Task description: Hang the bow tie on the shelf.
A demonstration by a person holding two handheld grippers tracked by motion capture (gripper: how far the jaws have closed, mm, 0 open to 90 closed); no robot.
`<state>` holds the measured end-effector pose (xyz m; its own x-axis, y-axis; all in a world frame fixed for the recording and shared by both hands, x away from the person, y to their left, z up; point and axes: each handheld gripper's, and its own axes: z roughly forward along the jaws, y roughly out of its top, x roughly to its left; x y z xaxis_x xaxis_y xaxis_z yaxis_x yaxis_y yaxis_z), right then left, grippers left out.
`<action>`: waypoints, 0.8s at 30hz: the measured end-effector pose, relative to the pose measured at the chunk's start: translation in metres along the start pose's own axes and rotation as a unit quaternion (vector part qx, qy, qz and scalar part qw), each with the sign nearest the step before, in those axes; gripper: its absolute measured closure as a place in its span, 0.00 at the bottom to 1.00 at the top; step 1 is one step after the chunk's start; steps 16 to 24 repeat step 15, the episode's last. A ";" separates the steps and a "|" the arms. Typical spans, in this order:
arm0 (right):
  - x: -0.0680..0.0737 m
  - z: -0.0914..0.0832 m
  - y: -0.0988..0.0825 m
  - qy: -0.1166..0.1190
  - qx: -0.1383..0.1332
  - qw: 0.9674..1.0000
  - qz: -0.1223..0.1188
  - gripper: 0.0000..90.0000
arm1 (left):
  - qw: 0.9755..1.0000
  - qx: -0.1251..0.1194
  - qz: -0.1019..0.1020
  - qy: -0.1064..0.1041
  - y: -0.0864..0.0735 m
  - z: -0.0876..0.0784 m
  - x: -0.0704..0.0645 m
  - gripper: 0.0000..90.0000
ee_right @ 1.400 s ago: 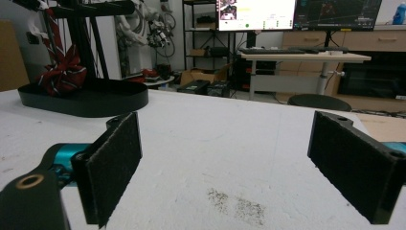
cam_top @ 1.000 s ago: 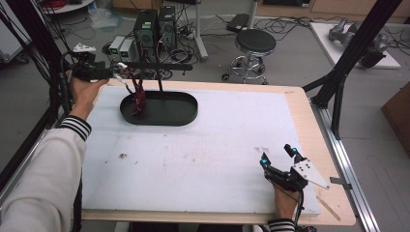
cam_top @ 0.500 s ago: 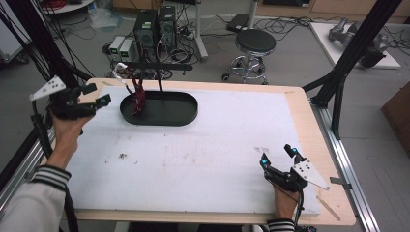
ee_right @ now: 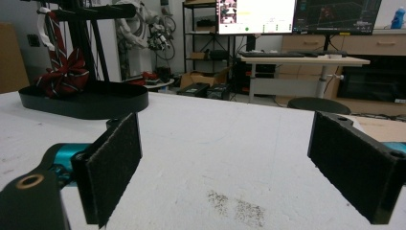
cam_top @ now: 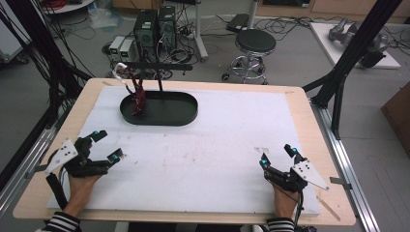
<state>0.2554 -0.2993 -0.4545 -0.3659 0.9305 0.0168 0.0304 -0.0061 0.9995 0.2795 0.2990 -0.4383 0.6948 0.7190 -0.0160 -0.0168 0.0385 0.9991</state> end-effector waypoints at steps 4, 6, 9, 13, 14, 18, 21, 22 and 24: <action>0.000 0.000 0.000 -0.001 0.000 1.000 0.000 0.12 | 1.000 0.008 -0.005 -0.027 -0.010 0.004 -0.006 0.12; 0.000 0.000 0.000 -0.001 0.000 1.000 -0.001 0.12 | 1.000 0.013 0.002 -0.018 -0.011 0.005 -0.007 0.12; 0.000 0.000 0.000 -0.001 -0.001 1.000 -0.001 0.12 | 0.999 0.035 -0.015 -0.026 -0.015 0.006 -0.006 0.12; 0.000 0.000 0.000 -0.001 -0.002 1.000 -0.001 0.12 | 0.999 0.030 -0.011 -0.020 -0.015 0.006 -0.008 0.10; 0.000 0.000 0.000 -0.001 -0.002 1.000 -0.001 0.12 | 0.999 0.029 -0.008 -0.016 -0.015 0.005 -0.008 0.10; 0.000 0.000 0.000 -0.002 -0.002 1.000 -0.002 0.12 | 1.000 0.026 -0.005 -0.013 -0.015 0.005 -0.009 0.10; 0.000 0.000 0.000 -0.002 -0.002 1.000 -0.002 0.12 | 1.000 0.026 -0.005 -0.013 -0.015 0.005 -0.009 0.10; 0.000 0.000 0.000 -0.002 -0.002 1.000 -0.002 0.12 | 1.000 0.026 -0.005 -0.013 -0.015 0.005 -0.009 0.10; 0.000 0.000 0.000 -0.002 -0.002 1.000 -0.002 0.12 | 1.000 0.026 -0.005 -0.013 -0.015 0.005 -0.009 0.10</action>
